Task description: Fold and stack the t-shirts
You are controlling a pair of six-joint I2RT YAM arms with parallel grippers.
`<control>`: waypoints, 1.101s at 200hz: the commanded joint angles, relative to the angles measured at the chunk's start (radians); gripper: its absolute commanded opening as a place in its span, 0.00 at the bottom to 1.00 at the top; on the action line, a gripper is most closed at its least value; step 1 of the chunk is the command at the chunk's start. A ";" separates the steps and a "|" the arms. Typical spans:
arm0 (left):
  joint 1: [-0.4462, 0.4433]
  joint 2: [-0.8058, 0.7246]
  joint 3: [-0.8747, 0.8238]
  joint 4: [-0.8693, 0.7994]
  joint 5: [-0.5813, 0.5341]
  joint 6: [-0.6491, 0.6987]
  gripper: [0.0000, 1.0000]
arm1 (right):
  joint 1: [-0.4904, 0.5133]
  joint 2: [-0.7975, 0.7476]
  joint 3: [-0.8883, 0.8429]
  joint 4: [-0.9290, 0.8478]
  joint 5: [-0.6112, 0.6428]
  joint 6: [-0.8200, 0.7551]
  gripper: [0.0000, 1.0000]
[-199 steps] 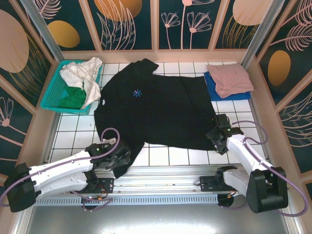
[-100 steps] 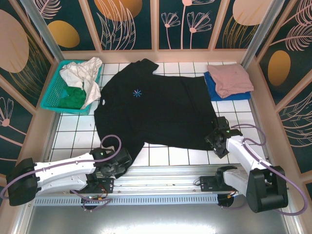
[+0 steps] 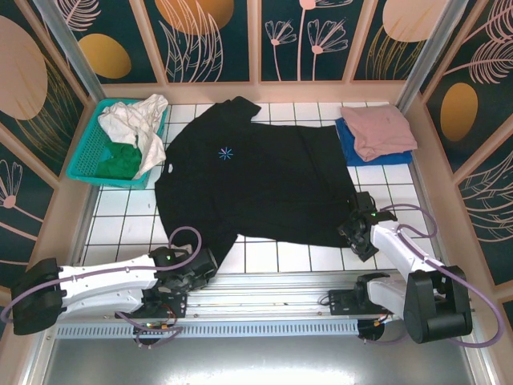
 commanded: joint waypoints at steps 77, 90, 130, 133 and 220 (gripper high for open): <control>-0.007 -0.195 0.196 -0.284 -0.212 -0.019 0.00 | -0.010 -0.041 0.035 -0.089 0.051 0.022 0.78; -0.006 -0.204 0.270 -0.342 -0.284 -0.013 0.00 | -0.009 -0.053 0.043 -0.124 0.069 0.061 0.78; 0.006 -0.124 0.484 -0.497 -0.507 0.019 0.00 | -0.006 -0.122 0.037 -0.147 0.075 0.116 0.78; 0.008 -0.117 0.496 -0.502 -0.520 0.023 0.00 | -0.006 -0.123 0.036 -0.146 0.075 0.114 0.78; 0.200 0.065 0.783 -0.401 -0.689 0.383 0.00 | -0.002 -0.134 -0.075 0.043 -0.039 0.089 0.57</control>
